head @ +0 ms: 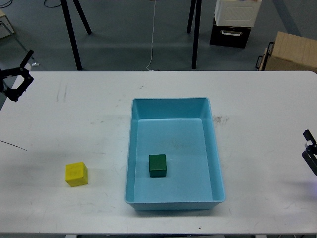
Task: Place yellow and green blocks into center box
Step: 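Swing the left gripper up and over toward the yellow cube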
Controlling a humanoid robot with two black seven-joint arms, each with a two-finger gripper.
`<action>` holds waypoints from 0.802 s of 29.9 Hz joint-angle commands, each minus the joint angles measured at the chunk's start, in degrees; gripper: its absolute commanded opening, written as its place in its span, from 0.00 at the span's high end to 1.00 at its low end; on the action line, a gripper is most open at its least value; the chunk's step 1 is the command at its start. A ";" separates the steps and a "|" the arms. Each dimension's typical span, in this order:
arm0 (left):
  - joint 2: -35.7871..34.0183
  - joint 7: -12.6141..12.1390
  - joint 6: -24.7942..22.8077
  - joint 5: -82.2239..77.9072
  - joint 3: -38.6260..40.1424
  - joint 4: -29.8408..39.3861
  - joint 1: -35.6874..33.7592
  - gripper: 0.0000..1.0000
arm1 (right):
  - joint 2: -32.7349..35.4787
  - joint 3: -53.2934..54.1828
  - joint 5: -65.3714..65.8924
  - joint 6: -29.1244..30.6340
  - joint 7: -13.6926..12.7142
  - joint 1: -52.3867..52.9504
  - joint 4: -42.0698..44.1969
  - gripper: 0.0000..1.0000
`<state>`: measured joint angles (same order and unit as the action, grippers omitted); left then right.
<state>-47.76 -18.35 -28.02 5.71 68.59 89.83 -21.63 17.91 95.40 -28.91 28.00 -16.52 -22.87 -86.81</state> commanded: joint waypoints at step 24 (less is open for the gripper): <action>10.67 -7.93 6.13 -30.31 -115.08 0.77 -82.88 0.00 | -1.03 -0.12 0.00 0.00 -0.10 0.73 -1.17 0.01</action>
<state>-37.16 -26.22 -22.64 -20.35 -42.63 89.38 -105.58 16.83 95.27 -28.91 28.00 -16.59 -22.16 -87.80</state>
